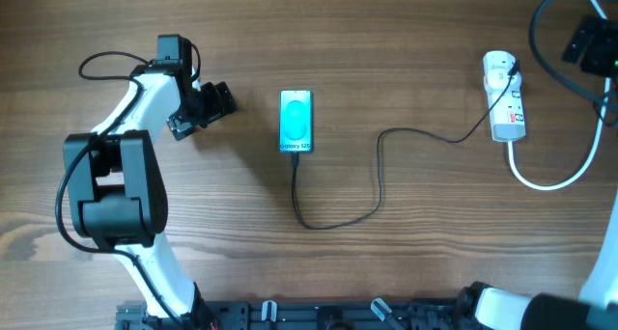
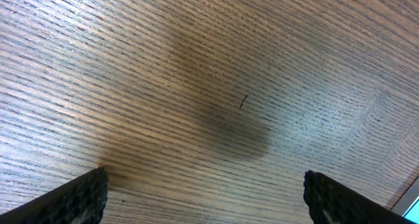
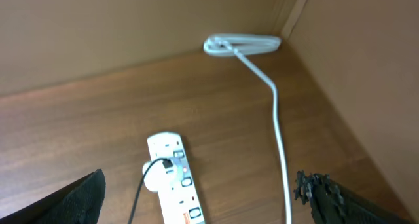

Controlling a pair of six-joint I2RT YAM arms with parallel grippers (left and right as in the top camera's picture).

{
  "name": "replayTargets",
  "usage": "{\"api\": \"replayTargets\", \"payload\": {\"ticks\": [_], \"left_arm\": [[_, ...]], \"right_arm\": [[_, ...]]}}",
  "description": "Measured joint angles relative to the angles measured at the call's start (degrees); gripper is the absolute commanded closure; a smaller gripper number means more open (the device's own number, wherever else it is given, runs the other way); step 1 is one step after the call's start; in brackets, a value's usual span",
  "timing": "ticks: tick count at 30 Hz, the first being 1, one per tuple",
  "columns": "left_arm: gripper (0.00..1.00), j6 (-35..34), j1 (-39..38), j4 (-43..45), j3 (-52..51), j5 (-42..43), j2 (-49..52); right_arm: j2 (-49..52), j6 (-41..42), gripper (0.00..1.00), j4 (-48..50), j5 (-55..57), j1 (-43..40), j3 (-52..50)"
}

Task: Plug charger to phone and switch on socket

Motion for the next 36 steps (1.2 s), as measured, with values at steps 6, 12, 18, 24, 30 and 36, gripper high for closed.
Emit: {"api": "replayTargets", "payload": {"ticks": [6, 12, 18, 24, 30, 36], "left_arm": [[0.00, 0.0, 0.0, 0.0, 0.0, 0.0, 0.0], [0.00, 0.0, 0.0, 0.0, 0.0, 0.0, 0.0], [0.00, 0.0, 0.0, 0.0, 0.0, 0.0, 0.0], [0.00, 0.0, 0.0, 0.0, 0.0, 0.0, 0.0], [0.00, 0.0, 0.0, 0.0, 0.0, 0.0, 0.0], [0.00, 0.0, 0.0, 0.0, 0.0, 0.0, 0.0]], "right_arm": [[-7.3, 0.0, 0.00, 0.0, -0.1, 0.0, 0.0], [-13.2, 0.0, 0.00, -3.2, -0.1, 0.1, 0.0], [-18.0, 0.0, 0.00, -7.8, -0.3, 3.7, 0.0], [-17.4, 0.0, 0.00, -11.5, -0.3, 4.0, 0.0], [-14.1, 0.0, 0.00, -13.0, -0.3, 4.0, 0.0], [-9.3, 0.0, 0.00, -13.0, -0.3, 4.0, 0.0]]}}
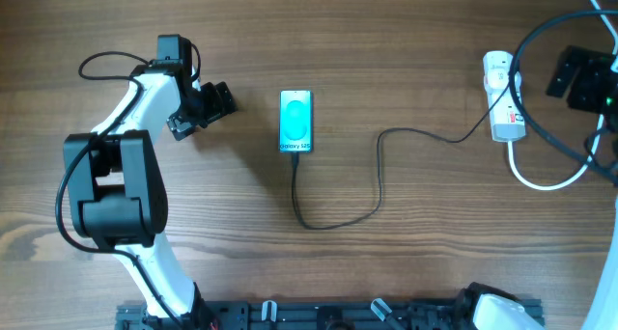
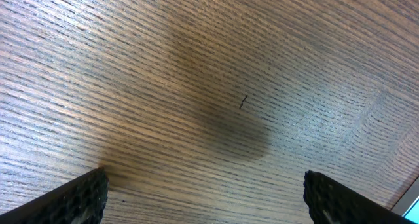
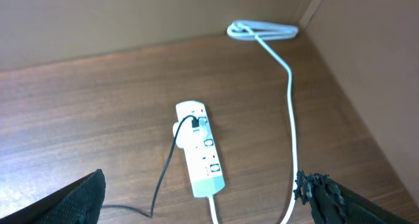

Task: Plug charger to phone and switch on socket

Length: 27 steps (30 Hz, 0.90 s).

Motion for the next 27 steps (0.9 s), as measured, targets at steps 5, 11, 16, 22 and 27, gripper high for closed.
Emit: {"api": "replayTargets", "payload": {"ticks": [5, 11, 16, 22, 27], "left_arm": [[0.00, 0.0, 0.0, 0.0, 0.0, 0.0, 0.0], [0.00, 0.0, 0.0, 0.1, 0.0, 0.0, 0.0], [0.00, 0.0, 0.0, 0.0, 0.0, 0.0, 0.0], [0.00, 0.0, 0.0, 0.0, 0.0, 0.0, 0.0], [0.00, 0.0, 0.0, 0.0, 0.0, 0.0, 0.0]], "right_arm": [[3.1, 0.0, 0.00, 3.0, 0.0, 0.0, -3.5], [2.5, -0.2, 0.00, 43.7, -0.1, 0.9, -21.8], [2.1, -0.4, 0.00, 72.7, -0.2, 0.9, -33.3], [0.7, -0.4, 0.00, 91.8, -0.2, 0.9, -45.2], [-4.5, -0.4, 0.00, 95.3, -0.2, 0.9, -57.1]]}}
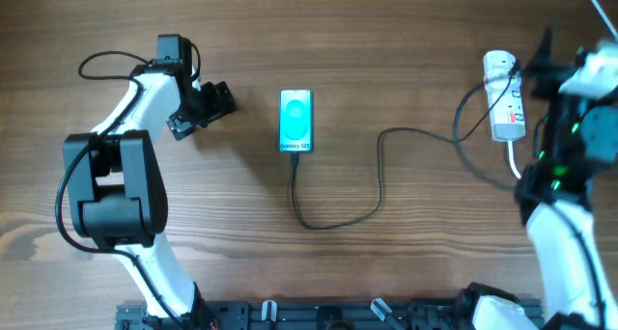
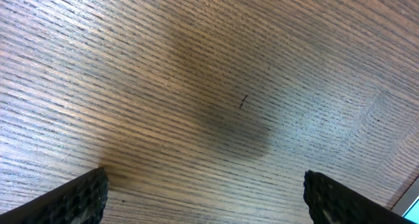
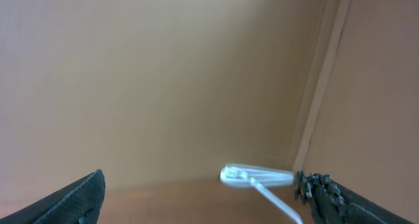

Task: Plug charger to phone and switch on socket

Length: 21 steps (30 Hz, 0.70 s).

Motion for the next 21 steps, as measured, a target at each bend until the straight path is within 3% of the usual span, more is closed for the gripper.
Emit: {"api": "replayTargets", "payload": {"ticks": [8, 21], "left_arm": [[0.00, 0.0, 0.0, 0.0, 0.0, 0.0, 0.0], [0.00, 0.0, 0.0, 0.0, 0.0, 0.0, 0.0]], "right_arm": [[-13.7, 0.0, 0.00, 0.3, 0.0, 0.0, -14.8], [-31.2, 0.0, 0.00, 0.9, 0.0, 0.0, -23.0]]}}
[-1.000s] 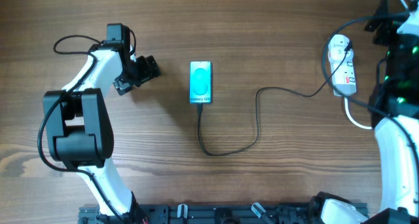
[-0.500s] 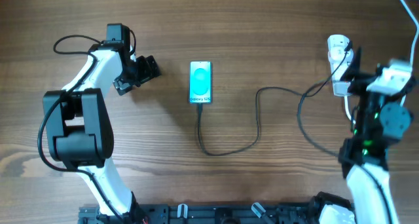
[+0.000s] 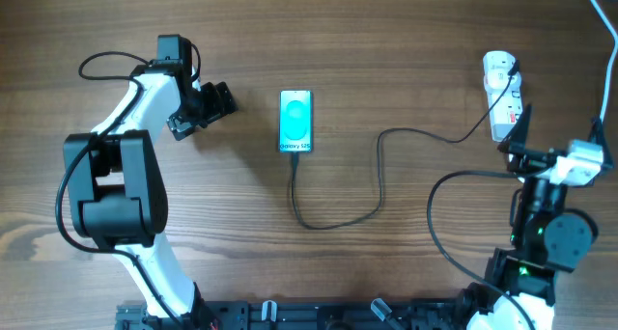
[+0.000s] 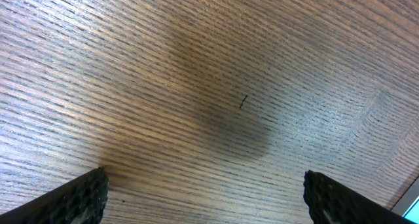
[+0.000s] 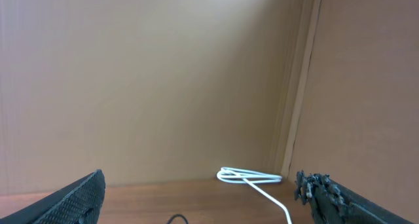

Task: Plug charger to phone and switch on socket

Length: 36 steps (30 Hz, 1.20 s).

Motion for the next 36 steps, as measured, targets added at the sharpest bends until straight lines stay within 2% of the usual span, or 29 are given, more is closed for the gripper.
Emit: {"api": "replayTargets", "payload": {"ticks": [12, 30, 36], "left_arm": [[0.00, 0.0, 0.0, 0.0, 0.0, 0.0, 0.0], [0.00, 0.0, 0.0, 0.0, 0.0, 0.0, 0.0], [0.00, 0.0, 0.0, 0.0, 0.0, 0.0, 0.0]], "right_arm": [[-6.4, 0.0, 0.00, -0.1, 0.0, 0.0, -8.9], [-7.1, 0.0, 0.00, -4.8, 0.0, 0.0, -9.6], [-7.3, 0.0, 0.00, -13.3, 0.0, 1.0, -9.7]]}}
